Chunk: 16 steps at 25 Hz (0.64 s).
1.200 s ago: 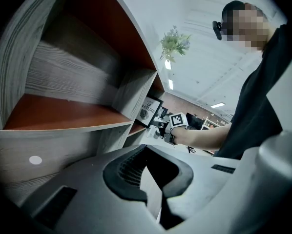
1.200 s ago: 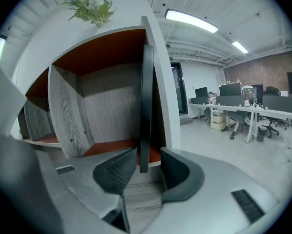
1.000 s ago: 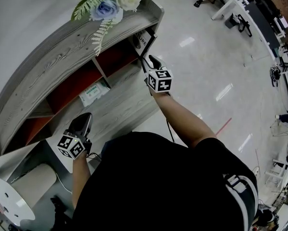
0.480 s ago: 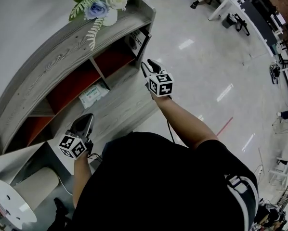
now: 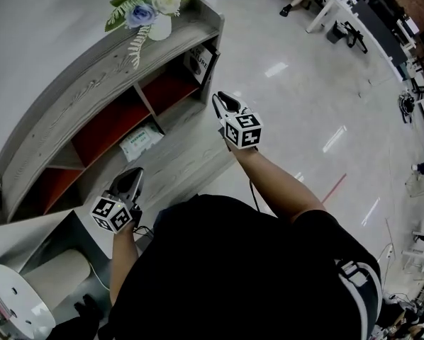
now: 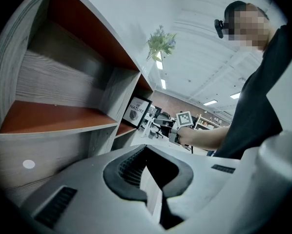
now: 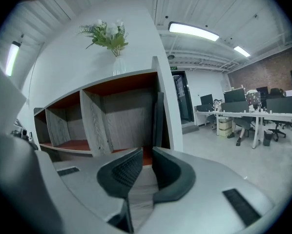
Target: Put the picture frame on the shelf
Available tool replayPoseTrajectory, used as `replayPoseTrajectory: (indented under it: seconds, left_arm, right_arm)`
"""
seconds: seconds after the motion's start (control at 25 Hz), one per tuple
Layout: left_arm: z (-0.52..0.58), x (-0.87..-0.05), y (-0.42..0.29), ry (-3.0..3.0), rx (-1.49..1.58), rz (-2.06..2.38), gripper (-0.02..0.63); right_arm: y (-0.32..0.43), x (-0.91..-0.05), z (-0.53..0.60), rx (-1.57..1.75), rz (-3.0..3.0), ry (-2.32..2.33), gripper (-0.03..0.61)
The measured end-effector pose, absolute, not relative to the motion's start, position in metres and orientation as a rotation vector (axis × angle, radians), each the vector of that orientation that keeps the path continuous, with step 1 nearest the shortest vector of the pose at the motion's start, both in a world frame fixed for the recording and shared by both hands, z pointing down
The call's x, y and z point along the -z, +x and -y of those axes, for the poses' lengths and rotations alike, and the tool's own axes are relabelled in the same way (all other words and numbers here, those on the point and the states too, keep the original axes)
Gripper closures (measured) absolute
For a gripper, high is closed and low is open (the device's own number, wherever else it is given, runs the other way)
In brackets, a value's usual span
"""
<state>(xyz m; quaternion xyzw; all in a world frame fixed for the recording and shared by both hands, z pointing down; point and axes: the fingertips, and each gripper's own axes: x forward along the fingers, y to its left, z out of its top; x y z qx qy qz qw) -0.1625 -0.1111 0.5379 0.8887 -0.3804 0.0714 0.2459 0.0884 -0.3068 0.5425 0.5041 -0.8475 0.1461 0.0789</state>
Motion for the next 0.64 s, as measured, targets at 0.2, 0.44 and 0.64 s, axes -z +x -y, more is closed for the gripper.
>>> replayPoseTrajectory:
  seconds: [0.2, 0.44, 0.64]
  left_arm:
    - [0.104, -0.535, -0.159, 2.43, -0.192, 1.037, 0.592]
    - [0.093, -0.532, -0.156, 2.444, -0.188, 1.04, 0.592]
    - [0.082, -0.529, -0.154, 2.446, -0.189, 1.041, 0.592]
  right_arm:
    - [0.092, -0.534, 0.295, -0.419, 2.559, 1.507, 0.518]
    - [0.092, -0.526, 0.279, -0.403, 2.591, 1.491, 0.529]
    - [0.095, -0.518, 0.266, -0.394, 2.613, 1.488, 0.548]
